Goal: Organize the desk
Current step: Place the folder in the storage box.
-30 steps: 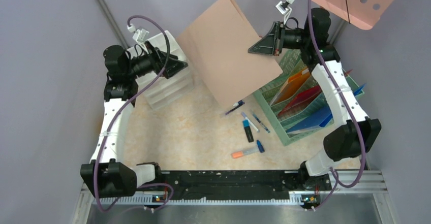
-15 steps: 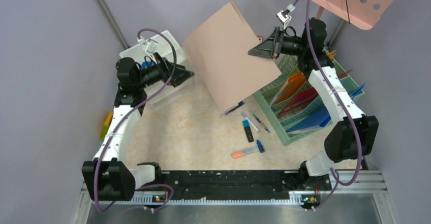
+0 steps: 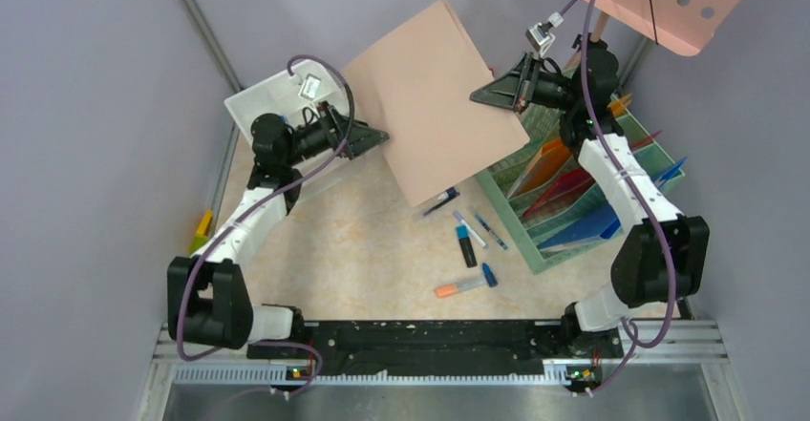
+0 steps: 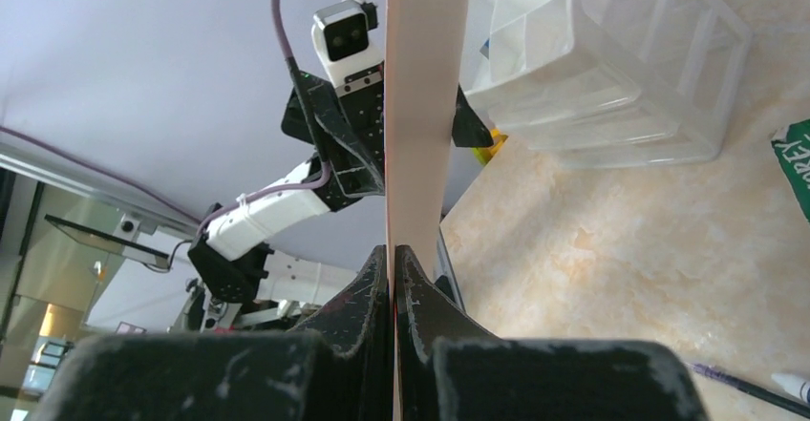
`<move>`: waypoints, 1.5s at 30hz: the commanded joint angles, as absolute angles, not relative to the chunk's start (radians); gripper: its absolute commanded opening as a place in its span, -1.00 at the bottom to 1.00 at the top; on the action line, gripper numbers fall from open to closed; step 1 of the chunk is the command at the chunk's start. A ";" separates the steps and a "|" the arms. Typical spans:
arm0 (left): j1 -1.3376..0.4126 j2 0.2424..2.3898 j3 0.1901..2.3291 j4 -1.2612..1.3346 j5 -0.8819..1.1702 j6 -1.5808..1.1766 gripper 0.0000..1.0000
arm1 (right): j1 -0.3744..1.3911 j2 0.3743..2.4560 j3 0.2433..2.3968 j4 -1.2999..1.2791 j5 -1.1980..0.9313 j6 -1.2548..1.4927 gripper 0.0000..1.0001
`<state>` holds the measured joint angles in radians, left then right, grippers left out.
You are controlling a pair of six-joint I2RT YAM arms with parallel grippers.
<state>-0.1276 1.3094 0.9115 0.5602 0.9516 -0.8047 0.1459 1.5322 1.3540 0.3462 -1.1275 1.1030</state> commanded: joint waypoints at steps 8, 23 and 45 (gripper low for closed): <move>-0.194 1.515 0.967 1.265 0.953 -1.313 0.77 | 0.130 1.454 1.296 0.513 -1.118 1.182 -1.00; -0.236 1.520 1.004 1.259 0.976 -1.317 -0.32 | 0.122 1.441 1.258 0.479 -1.108 1.138 -1.00; -0.220 1.390 1.291 0.374 0.928 -0.670 -1.00 | 0.019 1.336 1.456 0.005 -1.102 0.699 0.74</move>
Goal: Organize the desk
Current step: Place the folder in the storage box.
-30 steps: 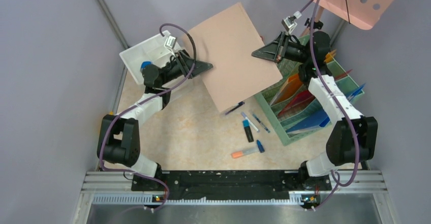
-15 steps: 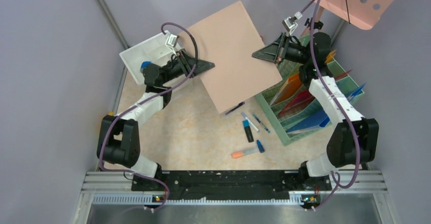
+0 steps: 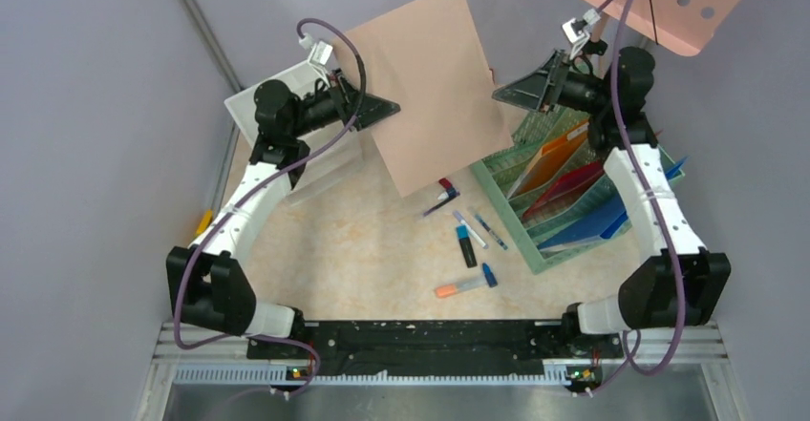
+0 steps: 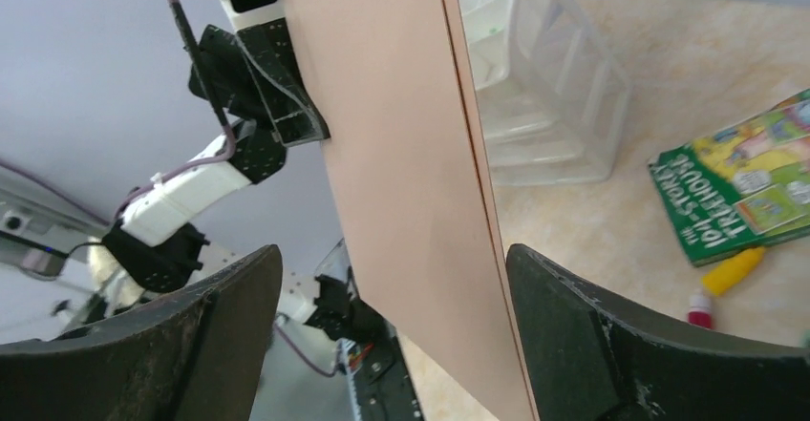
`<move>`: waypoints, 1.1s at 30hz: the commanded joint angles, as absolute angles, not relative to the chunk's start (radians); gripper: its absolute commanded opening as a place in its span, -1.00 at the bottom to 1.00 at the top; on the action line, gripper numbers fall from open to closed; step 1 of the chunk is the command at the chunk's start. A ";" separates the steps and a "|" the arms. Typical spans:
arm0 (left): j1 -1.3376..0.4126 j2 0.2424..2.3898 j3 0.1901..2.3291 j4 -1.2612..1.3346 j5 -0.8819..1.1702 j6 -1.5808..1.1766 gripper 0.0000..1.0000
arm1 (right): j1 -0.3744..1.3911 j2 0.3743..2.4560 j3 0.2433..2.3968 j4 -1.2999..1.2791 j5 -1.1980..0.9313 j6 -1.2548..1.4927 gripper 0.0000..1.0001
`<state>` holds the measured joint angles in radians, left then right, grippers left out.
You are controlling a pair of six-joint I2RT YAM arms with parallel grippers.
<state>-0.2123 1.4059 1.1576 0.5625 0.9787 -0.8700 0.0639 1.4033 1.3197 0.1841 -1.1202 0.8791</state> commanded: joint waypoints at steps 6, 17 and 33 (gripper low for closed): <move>-0.284 1.495 1.556 0.111 0.890 -0.447 -1.00 | -0.078 1.334 1.686 -0.353 -1.013 0.422 0.77; -0.453 1.650 1.850 -0.190 0.824 -0.118 -1.00 | -0.308 1.290 1.644 -0.331 -1.044 0.427 0.79; -0.503 1.778 1.877 0.120 0.844 -0.284 -1.00 | -0.438 1.291 1.614 -0.315 -1.174 0.403 0.80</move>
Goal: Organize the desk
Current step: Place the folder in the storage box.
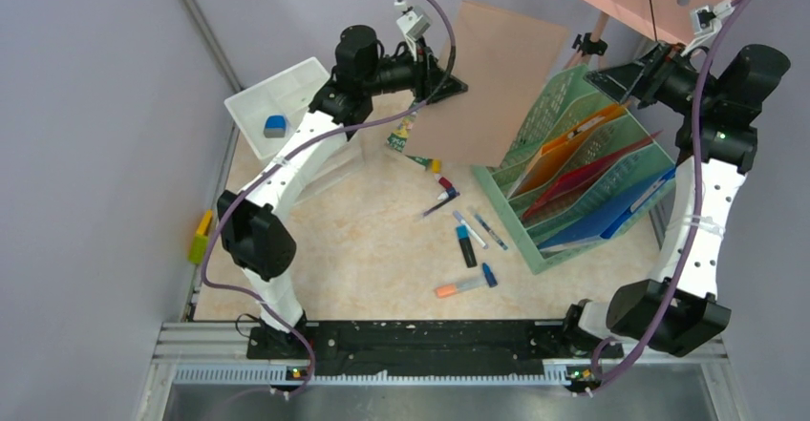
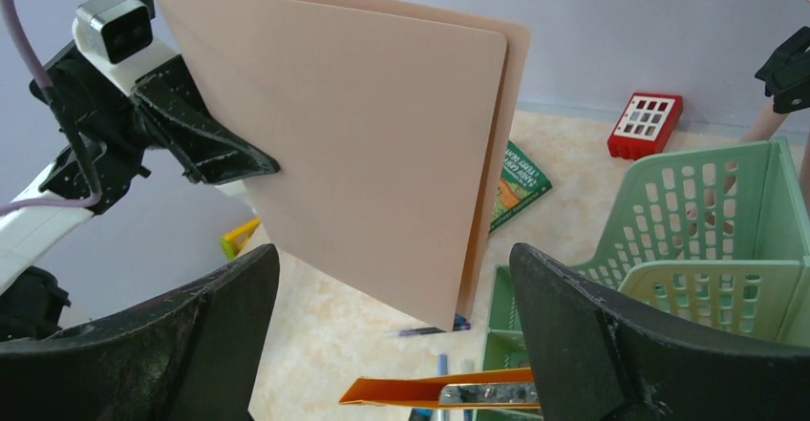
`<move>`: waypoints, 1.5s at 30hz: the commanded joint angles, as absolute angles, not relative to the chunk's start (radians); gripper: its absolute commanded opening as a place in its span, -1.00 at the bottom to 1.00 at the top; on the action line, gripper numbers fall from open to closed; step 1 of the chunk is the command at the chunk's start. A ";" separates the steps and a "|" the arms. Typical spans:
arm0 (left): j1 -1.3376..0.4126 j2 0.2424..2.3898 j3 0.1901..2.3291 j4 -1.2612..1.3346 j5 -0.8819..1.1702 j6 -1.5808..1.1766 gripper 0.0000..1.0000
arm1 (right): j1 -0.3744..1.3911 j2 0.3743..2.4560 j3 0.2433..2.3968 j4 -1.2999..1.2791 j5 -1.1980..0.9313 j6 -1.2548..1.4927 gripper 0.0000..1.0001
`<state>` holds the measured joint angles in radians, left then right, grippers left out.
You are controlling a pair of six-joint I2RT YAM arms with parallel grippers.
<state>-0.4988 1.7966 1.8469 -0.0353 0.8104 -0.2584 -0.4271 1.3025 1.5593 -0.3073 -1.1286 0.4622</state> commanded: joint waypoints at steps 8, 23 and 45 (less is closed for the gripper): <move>-0.494 1.688 1.859 0.088 0.985 -0.330 -1.00 | -0.389 1.335 1.591 -0.311 -1.214 0.319 0.85; -0.495 1.559 1.753 0.086 1.021 -0.452 -1.00 | -0.124 1.318 1.477 -0.160 -1.266 0.285 0.84; -0.472 1.572 1.658 -0.123 1.118 -0.320 -0.25 | -0.058 1.210 1.381 0.210 -1.378 0.591 -1.00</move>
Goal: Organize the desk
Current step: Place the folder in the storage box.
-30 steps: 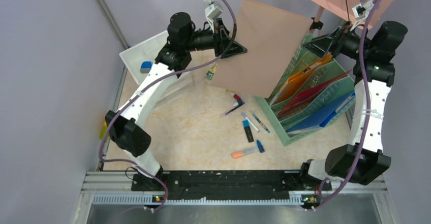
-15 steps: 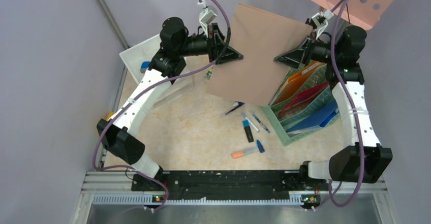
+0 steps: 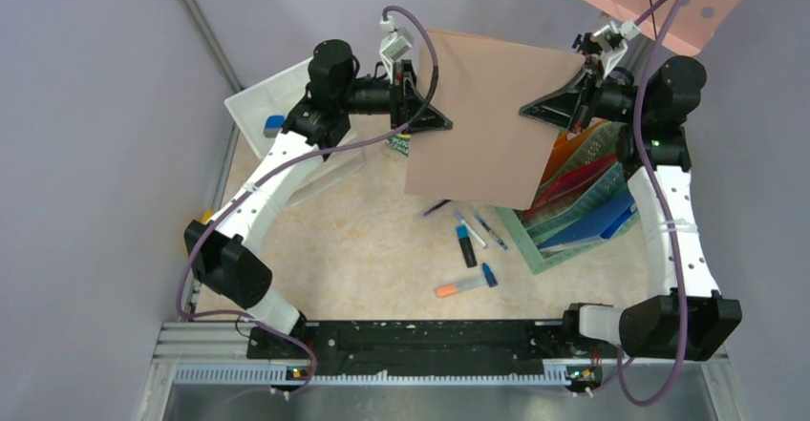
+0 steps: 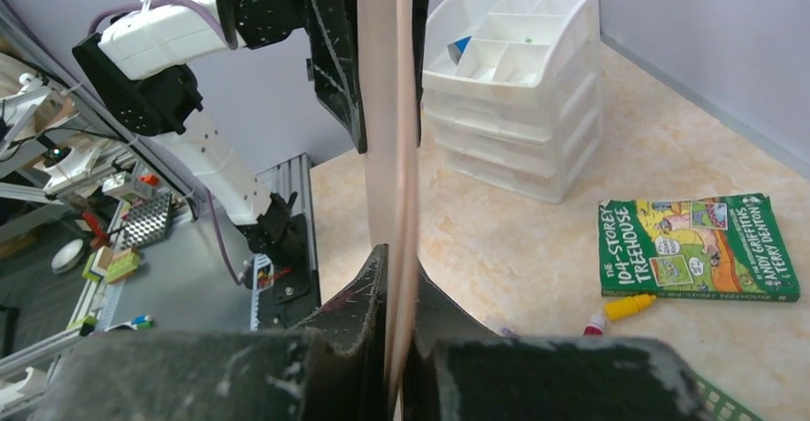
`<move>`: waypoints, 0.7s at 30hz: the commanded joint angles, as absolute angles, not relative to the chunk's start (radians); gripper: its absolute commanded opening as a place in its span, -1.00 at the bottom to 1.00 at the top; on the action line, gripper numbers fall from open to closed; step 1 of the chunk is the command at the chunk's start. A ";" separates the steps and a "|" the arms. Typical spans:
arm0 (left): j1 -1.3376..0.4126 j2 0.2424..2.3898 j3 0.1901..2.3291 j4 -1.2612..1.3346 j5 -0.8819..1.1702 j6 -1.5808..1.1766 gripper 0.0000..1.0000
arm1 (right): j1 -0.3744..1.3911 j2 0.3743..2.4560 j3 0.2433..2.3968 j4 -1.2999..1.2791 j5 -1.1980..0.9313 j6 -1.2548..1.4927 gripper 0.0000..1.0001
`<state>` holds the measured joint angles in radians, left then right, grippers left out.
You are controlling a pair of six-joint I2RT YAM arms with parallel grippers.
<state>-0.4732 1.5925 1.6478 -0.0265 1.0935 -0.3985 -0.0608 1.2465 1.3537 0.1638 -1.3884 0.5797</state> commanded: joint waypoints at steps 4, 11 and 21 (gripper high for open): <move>-0.471 1.563 1.650 -0.147 1.127 -0.297 -0.03 | -0.057 1.224 1.382 0.238 -1.369 0.652 -1.00; -0.471 1.551 1.586 -0.106 1.152 -0.306 0.17 | -0.058 1.243 1.374 0.298 -1.352 0.733 -1.00; -0.456 1.527 1.451 0.223 1.175 -0.500 0.01 | -0.071 1.266 1.331 0.434 -1.333 0.869 -1.00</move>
<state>-0.4629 1.5764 1.4631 0.0330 1.1439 -0.4187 -0.0624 1.2560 1.3338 0.3344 -1.3590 0.8078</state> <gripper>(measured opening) 0.520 0.008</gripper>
